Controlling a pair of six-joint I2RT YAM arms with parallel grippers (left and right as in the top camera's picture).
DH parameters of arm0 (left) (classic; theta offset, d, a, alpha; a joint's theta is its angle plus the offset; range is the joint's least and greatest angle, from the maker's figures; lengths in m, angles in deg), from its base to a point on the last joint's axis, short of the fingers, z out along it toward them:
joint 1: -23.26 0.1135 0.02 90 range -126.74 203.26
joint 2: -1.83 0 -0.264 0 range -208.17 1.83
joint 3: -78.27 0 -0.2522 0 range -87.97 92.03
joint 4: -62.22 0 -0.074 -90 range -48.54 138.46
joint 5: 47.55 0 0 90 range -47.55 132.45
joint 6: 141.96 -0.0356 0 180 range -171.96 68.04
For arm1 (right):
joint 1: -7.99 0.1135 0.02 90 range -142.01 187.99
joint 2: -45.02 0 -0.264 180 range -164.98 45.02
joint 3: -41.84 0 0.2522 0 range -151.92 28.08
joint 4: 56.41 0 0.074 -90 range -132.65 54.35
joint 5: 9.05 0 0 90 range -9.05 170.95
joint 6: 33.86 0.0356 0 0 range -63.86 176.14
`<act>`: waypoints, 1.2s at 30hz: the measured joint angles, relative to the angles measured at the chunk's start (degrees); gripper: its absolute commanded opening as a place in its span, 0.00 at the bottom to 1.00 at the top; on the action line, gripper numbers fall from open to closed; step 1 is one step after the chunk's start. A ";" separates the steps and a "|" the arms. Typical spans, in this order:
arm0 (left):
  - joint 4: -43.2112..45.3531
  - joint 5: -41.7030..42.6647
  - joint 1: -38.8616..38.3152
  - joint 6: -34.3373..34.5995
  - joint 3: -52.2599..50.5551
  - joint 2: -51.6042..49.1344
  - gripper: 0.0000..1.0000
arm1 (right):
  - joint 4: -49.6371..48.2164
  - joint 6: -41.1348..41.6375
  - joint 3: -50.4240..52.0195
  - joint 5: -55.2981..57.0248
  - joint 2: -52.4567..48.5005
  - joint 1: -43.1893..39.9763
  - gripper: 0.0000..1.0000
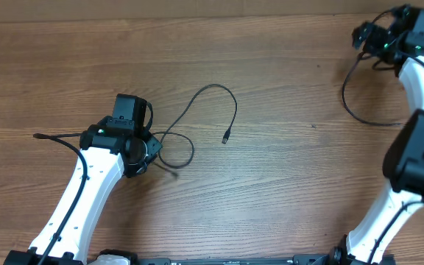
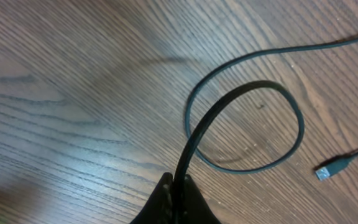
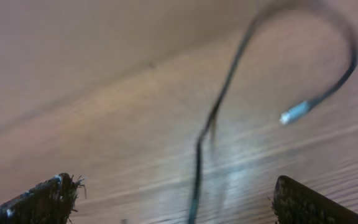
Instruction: Untangle cables
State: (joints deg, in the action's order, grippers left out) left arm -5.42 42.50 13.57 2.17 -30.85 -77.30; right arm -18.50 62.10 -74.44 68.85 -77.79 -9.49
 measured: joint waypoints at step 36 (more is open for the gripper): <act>4.17 -3.69 19.89 -3.61 -0.50 2.89 0.99 | 19.30 15.08 31.19 -10.43 25.07 40.28 1.00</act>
State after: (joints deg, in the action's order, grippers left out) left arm -1.25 38.81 33.46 -1.43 -31.35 -74.42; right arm 0.80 77.18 -43.25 58.43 -52.72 30.80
